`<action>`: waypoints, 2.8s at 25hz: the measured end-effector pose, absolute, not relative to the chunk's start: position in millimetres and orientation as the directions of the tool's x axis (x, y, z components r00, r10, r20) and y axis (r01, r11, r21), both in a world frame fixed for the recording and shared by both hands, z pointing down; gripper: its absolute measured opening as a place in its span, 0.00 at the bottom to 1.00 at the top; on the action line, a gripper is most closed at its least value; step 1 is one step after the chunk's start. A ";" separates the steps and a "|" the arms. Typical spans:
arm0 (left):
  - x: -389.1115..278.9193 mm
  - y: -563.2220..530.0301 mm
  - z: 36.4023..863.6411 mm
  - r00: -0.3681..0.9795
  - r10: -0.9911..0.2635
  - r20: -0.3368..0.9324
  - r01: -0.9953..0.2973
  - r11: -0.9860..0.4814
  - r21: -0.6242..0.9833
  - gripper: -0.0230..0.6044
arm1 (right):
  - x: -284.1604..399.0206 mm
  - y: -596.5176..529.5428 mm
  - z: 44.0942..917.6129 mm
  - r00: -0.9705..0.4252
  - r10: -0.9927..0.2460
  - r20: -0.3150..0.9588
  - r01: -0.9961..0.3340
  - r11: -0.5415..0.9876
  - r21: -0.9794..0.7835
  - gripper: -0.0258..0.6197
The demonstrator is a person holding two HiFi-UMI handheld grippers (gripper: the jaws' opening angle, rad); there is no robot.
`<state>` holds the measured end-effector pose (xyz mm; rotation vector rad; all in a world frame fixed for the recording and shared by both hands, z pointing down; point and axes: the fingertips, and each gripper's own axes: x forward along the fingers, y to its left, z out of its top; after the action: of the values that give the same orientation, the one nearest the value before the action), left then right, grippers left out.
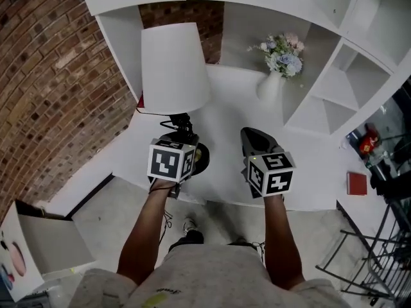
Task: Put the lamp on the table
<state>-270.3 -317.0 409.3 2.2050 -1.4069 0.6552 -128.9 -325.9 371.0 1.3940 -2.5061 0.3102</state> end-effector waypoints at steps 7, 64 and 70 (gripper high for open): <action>-279.6 -328.8 414.4 0.434 -0.664 0.608 -0.878 -0.462 0.122 0.20 | -139.2 -330.5 368.0 -0.439 -0.839 0.322 -0.893 0.447 -0.052 0.04; -130.3 -415.5 459.8 0.515 -0.698 0.498 -0.800 -0.600 -0.013 0.20 | -32.1 -380.0 427.1 -0.393 -0.864 0.314 -0.916 0.399 -0.048 0.04; -114.0 -435.3 475.8 0.512 -0.718 0.471 -0.799 -0.600 -0.046 0.20 | -23.5 -391.9 452.6 -0.415 -0.845 0.336 -0.905 0.420 -0.063 0.04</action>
<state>-114.0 -435.3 475.8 2.5736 -1.3041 0.6767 -23.5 -391.9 452.6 1.5298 -2.4242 0.3439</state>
